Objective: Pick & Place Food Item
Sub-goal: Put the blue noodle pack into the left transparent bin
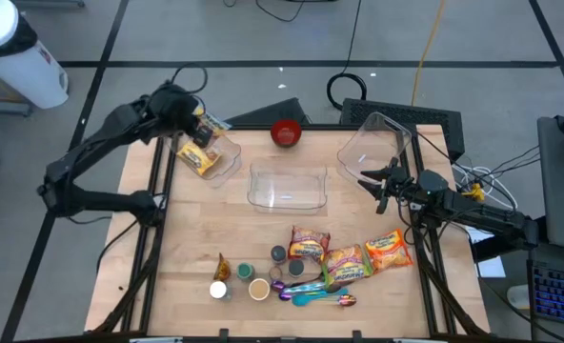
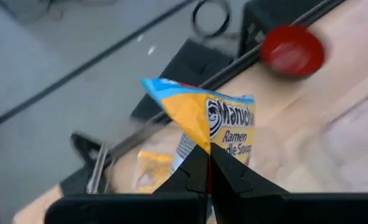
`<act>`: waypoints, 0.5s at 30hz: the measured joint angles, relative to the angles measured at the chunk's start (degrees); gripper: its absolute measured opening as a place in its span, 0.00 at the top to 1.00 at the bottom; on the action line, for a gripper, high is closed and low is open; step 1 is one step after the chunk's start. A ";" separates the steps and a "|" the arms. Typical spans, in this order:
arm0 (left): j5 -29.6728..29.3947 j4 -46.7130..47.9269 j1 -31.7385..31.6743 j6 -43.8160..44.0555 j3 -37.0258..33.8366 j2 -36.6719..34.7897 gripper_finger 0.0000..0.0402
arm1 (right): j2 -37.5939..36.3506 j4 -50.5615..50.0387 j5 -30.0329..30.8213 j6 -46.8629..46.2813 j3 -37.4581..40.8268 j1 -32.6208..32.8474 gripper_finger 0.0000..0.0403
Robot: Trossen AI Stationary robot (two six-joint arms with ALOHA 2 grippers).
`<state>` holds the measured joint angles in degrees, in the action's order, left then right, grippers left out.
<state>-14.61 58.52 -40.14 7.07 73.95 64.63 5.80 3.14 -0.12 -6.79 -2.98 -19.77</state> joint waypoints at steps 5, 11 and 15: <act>5.89 -3.19 -5.45 -1.24 -6.34 0.63 0.99 | -0.01 0.02 0.02 -0.02 0.00 0.00 0.65; 16.73 -9.12 -10.85 -0.62 -12.75 0.63 0.99 | -0.01 0.01 0.02 -0.02 0.00 -0.01 0.65; 17.90 -10.51 -11.56 -0.33 -15.36 0.63 0.99 | 0.00 0.02 0.00 -0.02 0.00 0.00 0.65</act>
<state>3.29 48.01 -51.70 6.75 58.59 65.25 5.80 3.16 -0.12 -6.81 -2.98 -19.77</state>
